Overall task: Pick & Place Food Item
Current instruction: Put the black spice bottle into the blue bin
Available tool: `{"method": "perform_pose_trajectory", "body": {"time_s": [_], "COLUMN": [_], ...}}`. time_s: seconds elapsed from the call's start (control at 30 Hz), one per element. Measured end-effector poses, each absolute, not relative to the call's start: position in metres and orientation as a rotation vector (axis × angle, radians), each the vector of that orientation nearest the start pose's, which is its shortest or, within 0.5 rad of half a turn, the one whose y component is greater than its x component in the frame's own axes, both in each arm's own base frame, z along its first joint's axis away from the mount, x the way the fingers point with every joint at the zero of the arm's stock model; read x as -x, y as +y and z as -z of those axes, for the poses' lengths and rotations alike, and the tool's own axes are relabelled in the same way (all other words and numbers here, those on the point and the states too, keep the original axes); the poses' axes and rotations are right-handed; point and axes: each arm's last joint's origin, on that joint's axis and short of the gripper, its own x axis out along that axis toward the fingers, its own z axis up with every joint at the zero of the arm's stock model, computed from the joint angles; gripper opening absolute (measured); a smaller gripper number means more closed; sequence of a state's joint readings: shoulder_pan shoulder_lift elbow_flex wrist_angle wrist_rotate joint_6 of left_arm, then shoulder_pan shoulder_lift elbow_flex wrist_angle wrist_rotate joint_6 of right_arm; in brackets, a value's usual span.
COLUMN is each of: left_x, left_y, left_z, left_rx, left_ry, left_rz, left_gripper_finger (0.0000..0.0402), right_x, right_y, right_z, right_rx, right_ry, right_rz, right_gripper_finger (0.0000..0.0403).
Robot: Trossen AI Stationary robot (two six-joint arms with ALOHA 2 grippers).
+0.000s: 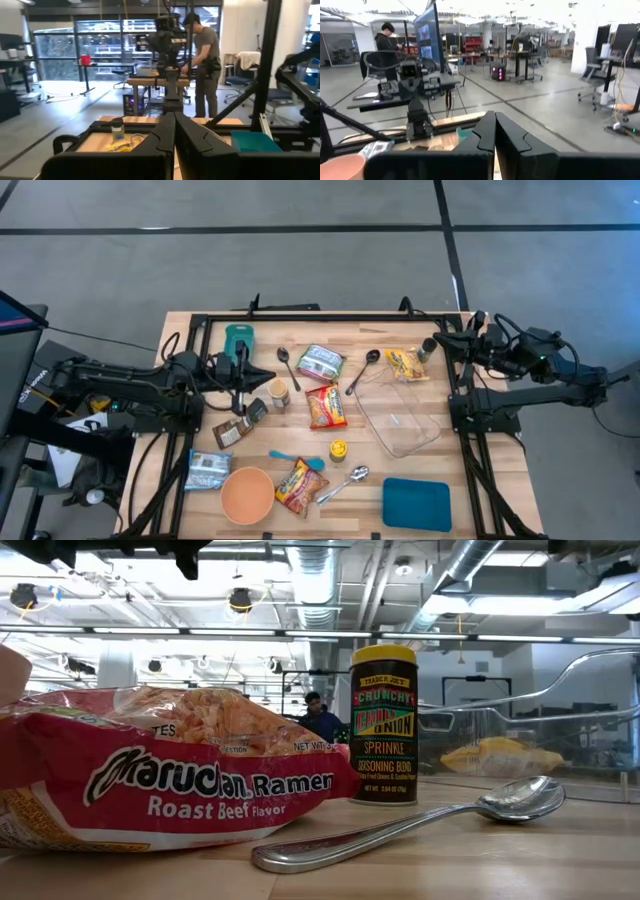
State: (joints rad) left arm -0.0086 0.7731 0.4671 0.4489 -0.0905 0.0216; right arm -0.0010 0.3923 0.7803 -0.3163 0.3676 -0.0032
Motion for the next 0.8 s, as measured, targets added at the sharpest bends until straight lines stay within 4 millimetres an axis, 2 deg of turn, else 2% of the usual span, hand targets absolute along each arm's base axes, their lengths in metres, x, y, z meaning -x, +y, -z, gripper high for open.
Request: {"method": "perform_pose_trajectory", "body": {"time_s": [0.1, 0.27, 0.57, 0.8], "left_x": [-0.178, -0.189, -0.218, -0.217], "left_y": [0.001, 0.0, -0.004, -0.004], "left_z": [-0.285, -0.279, -0.262, -0.266], "left_rx": [0.002, 0.168, 0.165, 0.172], "left_ry": [-0.146, -0.13, -0.118, -0.162], "left_rz": [-0.091, -0.072, -0.059, -0.055], "left_gripper_finger": [0.0, 0.0, 0.0, 0.0], "right_x": [-0.075, -0.075, -0.074, -0.071], "right_y": [-0.01, -0.01, -0.011, -0.018], "right_z": [-0.355, -0.351, -0.341, -0.338], "right_rx": [-0.006, -0.053, -0.106, -0.18], "right_ry": [-0.029, 0.002, 0.112, 0.205], "right_rz": [0.369, 0.369, 0.4, 0.565], "right_gripper_finger": [0.0, 0.0, 0.0, 0.0]}}
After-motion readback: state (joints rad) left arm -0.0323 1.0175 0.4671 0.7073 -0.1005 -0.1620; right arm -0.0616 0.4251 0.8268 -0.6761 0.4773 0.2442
